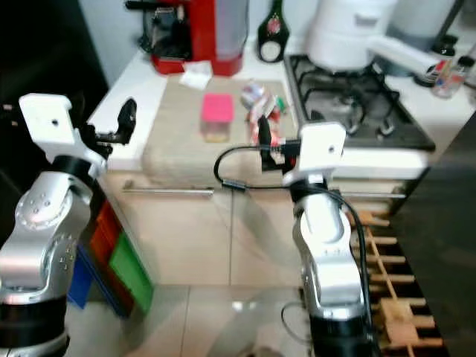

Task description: Restocking fridge

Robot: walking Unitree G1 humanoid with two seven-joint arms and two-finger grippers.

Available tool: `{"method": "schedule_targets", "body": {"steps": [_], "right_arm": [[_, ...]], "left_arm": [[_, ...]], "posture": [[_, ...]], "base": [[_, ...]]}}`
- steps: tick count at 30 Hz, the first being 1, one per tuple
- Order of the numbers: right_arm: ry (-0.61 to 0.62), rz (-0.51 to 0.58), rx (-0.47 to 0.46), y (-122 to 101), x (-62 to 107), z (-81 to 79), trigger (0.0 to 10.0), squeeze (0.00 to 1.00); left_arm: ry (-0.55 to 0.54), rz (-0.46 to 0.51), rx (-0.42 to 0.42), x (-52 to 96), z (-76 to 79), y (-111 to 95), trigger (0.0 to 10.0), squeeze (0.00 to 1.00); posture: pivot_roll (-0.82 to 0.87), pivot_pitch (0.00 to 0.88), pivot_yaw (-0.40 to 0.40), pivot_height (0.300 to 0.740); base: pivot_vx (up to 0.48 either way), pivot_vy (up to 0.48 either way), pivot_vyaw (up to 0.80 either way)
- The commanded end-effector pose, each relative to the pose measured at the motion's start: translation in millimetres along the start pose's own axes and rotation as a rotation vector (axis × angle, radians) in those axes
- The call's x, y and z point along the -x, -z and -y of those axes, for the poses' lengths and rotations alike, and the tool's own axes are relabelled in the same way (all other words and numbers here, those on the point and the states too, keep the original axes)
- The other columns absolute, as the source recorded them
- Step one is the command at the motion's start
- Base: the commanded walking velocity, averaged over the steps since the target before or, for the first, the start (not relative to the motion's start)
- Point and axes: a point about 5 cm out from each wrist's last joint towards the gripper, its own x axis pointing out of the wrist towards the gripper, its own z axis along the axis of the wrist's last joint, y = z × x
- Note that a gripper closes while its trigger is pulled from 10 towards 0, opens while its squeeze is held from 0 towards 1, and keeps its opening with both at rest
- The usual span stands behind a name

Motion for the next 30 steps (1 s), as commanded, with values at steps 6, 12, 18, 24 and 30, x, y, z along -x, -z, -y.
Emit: {"method": "schedule_targets", "body": {"steps": [6, 12, 18, 24, 30], "right_arm": [[-0.036, 0.137, -0.023, -47.4, -43.6, -7.3, 10.0, 0.0], [-0.02, -0.005, -0.164, -38.0, -64.3, -1.8, 10.0, 0.0], [0.089, -0.086, -0.126, -34.6, -73.6, 16.9, 10.0, 0.0], [0.127, -0.211, -0.112, -16.7, -70.7, 25.5, 10.0, 0.0], [0.123, -0.287, -0.092, -8.8, -61.9, 23.9, 10.0, 0.0]], "left_arm": [[-0.039, 0.058, -0.007, -9.1, -7.8, -12.2, 10.0, 0.0], [-0.026, 0.055, -0.003, -10.4, -5.9, -12.4, 10.0, 0.0], [-0.024, 0.049, 0.001, -10.1, -6.9, -11.4, 10.0, 0.0], [-0.013, 0.045, 0.002, -10.8, -6.3, -10.7, 10.0, 0.0], [-0.011, 0.041, 0.003, -10.7, -5.2, -9.6, 10.0, 0.0]], "posture": [[0.02, 0.0, 0.029, 0.74], [0.02, 0.0, 0.026, 0.74], [0.03, 0.0, 0.028, 0.74], [0.02, 0.0, 0.03, 0.74], [0.02, 0.0, 0.023, 0.74]], "base": [[0.069, 0.0, 0.0], [0.0, 0.0, 0.0], [0.0, 0.0, 0.0], [0.0, 0.0, 0.0], [0.0, 0.0, 0.0]]}}
